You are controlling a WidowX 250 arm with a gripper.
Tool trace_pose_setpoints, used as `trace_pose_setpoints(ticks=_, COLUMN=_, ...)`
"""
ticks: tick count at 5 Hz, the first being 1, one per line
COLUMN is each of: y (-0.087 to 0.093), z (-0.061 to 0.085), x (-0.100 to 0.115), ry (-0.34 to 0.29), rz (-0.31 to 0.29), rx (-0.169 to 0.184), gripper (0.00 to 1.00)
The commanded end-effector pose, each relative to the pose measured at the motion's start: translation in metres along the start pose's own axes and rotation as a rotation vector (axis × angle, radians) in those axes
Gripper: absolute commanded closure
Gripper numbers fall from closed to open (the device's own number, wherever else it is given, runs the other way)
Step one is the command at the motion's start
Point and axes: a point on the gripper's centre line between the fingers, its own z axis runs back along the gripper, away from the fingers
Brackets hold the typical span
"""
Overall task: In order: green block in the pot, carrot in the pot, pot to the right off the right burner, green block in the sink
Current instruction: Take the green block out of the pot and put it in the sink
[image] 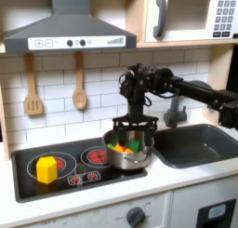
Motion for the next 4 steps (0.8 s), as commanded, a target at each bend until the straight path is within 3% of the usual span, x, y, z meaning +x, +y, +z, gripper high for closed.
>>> trace_pose_setpoints(ticks=1, y=-0.0045, z=-0.0031, x=0.0053, ry=-0.008, rz=-0.016, rx=-0.009, gripper=0.00)
trace_pose_setpoints(ticks=2, y=-0.0035, z=-0.0034, x=0.0091, ry=-0.025, rz=-0.023, rx=-0.014, gripper=0.00)
trace_pose_setpoints(ticks=4, y=-0.0071, z=-0.0075, x=0.0139, ry=-0.038, rz=-0.094, rx=-0.008, gripper=0.00)
